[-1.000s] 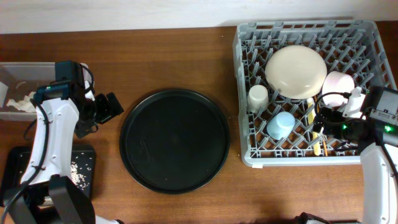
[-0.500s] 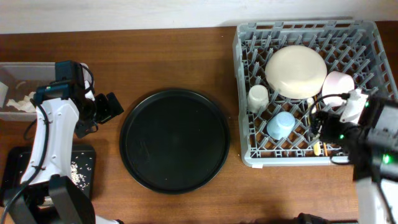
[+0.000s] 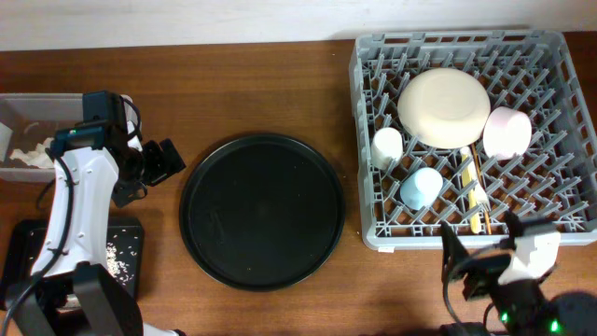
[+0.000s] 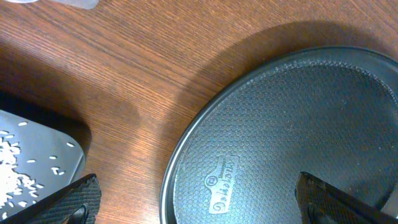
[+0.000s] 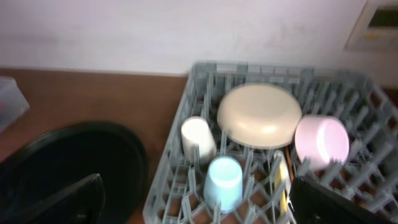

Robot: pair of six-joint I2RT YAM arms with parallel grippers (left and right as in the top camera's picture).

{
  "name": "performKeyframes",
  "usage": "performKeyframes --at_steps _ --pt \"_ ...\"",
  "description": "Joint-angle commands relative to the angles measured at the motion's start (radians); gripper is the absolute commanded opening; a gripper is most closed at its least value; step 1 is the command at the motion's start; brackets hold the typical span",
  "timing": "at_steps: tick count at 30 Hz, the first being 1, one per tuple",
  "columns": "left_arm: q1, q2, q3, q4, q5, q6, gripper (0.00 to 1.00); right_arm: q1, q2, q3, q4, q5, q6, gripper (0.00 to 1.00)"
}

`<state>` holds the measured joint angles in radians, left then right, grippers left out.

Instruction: Sort waste into correct bins and load items into the dishwasher rack

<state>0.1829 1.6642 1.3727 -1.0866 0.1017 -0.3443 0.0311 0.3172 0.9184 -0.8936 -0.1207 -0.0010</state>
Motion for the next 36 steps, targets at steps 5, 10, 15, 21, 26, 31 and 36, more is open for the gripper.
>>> performKeyframes --at_steps 5,10,15,21,26,31,36 --pt "0.001 -0.008 0.007 0.002 0.006 -0.002 0.99 0.009 -0.303 -0.365 0.277 -0.023 0.009 0.98" --pt "0.001 -0.008 0.007 0.002 0.006 -0.002 0.99 0.009 -0.313 -0.491 0.453 -0.032 0.009 0.98" --pt "0.001 -0.008 0.007 0.002 0.007 -0.002 0.99 0.009 -0.314 -0.692 0.777 -0.032 0.051 0.98" --pt "0.001 -0.008 0.007 0.002 0.006 -0.002 0.99 0.009 -0.314 -0.84 0.938 -0.024 0.088 0.98" --pt "0.001 -0.008 0.007 0.002 0.006 -0.002 0.99 0.009 -0.314 -0.913 1.017 -0.023 0.087 0.98" --pt "0.001 -0.008 0.007 0.002 0.006 -0.002 1.0 0.009 -0.314 -0.913 0.825 0.0 0.061 0.98" --pt "0.001 -0.008 0.007 0.002 0.006 -0.002 0.99 0.009 -0.314 -0.913 0.825 0.002 -0.003 0.98"
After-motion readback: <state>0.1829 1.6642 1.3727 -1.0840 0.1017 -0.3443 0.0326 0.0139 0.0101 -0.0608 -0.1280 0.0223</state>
